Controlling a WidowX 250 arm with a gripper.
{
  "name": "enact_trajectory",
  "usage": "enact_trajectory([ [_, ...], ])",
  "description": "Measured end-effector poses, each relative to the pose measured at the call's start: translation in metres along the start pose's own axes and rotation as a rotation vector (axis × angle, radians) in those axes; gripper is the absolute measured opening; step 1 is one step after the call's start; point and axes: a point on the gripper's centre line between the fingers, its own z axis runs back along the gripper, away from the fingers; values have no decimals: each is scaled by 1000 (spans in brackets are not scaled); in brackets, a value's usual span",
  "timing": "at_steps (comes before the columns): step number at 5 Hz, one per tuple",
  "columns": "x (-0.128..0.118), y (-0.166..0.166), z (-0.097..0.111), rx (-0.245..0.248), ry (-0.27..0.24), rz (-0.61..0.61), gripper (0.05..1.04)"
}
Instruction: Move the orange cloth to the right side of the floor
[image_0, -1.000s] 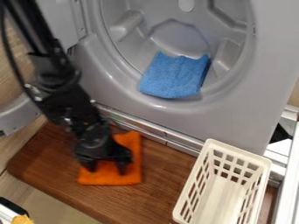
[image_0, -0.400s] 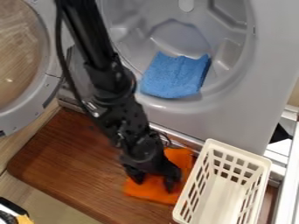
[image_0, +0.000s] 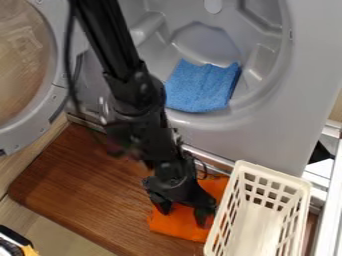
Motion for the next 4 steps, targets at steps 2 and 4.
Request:
enact_trajectory([
  [2, 18, 18, 63, 92, -140, 49, 999],
  [4, 27, 23, 109, -56, -227, 43, 999],
])
